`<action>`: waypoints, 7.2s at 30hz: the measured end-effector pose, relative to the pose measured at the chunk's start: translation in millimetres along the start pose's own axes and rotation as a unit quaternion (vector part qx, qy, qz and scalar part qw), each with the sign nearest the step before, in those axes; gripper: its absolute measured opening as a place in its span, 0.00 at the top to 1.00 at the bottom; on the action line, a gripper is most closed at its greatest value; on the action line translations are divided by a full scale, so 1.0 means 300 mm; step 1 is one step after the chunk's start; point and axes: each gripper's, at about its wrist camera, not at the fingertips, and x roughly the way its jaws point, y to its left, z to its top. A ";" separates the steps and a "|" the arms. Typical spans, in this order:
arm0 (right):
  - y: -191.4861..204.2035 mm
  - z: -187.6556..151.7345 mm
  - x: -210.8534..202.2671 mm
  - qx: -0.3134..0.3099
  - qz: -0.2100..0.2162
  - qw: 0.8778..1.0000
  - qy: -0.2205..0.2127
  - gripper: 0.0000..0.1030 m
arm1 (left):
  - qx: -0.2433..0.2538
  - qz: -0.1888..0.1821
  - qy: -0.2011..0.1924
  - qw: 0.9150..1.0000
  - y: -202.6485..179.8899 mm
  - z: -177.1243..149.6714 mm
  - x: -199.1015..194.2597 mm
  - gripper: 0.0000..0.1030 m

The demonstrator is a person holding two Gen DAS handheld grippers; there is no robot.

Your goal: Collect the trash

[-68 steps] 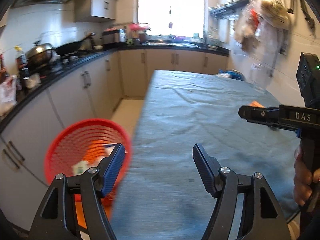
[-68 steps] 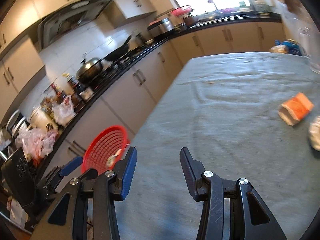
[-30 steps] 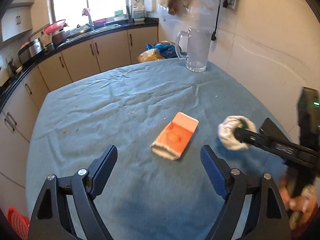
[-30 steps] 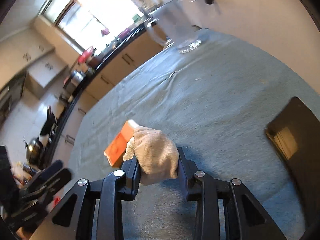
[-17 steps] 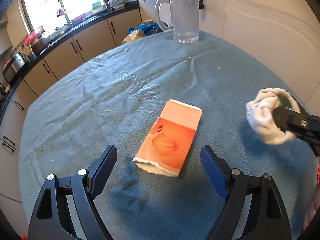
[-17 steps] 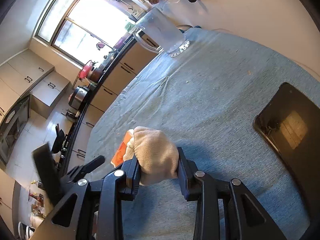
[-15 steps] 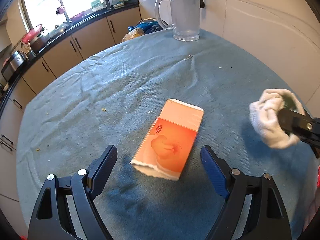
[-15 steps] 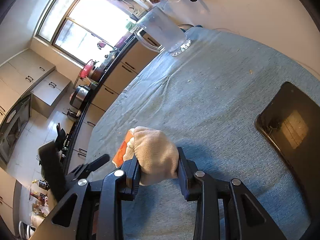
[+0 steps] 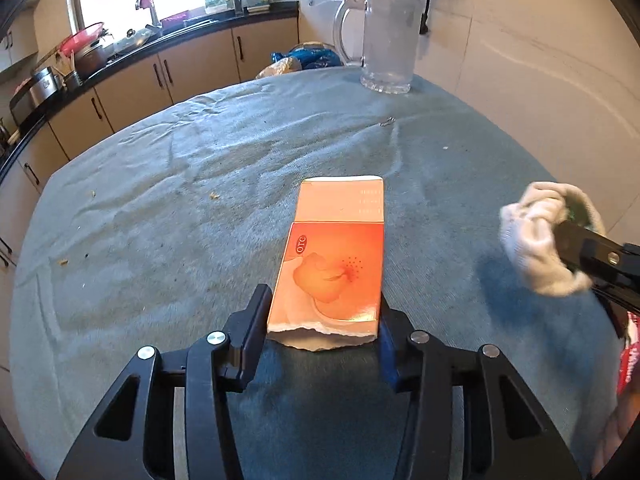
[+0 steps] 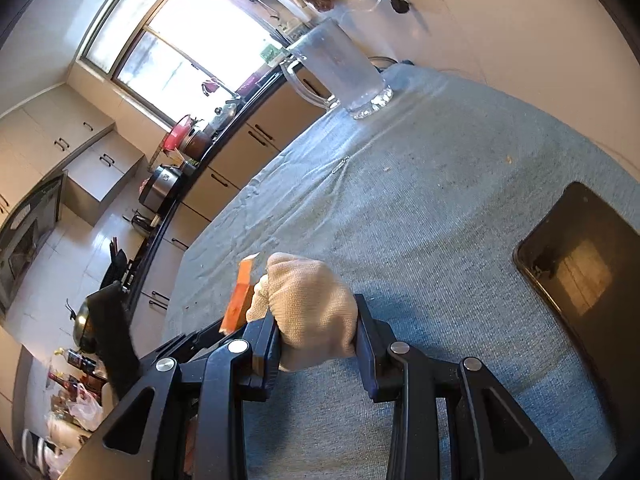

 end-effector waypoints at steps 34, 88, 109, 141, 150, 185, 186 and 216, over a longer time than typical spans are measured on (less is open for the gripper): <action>0.315 -0.174 0.046 -0.248 0.072 0.966 0.028 0.66 | -0.123 0.125 -0.118 0.977 0.194 -0.435 -0.535 0.55; 0.799 -0.512 0.094 -0.307 0.132 0.937 0.103 0.66 | -0.176 0.068 -0.093 0.978 0.486 -0.821 -0.749 0.25; 0.833 -0.547 0.098 -0.319 0.148 0.929 0.118 0.66 | -0.204 0.120 -0.096 0.967 0.544 -0.805 -0.732 0.55; 1.307 -0.912 0.380 -0.389 0.179 0.881 0.201 0.41 | -0.326 0.217 -0.128 0.911 0.919 -1.132 -1.002 0.41; 1.203 -0.818 0.254 -0.363 0.180 0.899 0.167 0.31 | -0.345 0.265 -0.161 0.886 0.821 -1.124 -1.029 0.20; 0.909 -0.927 -0.177 -0.468 0.044 0.883 0.004 0.05 | -0.288 0.400 -0.101 0.864 0.506 -1.105 -1.005 0.01; 0.913 -0.932 -0.180 -0.472 0.044 0.881 0.002 0.04 | -0.289 0.406 -0.102 0.861 0.506 -1.115 -1.009 0.01; 0.916 -0.964 -0.167 -0.488 0.037 0.872 0.009 0.03 | -0.284 0.410 -0.107 0.860 0.507 -1.135 -1.027 0.01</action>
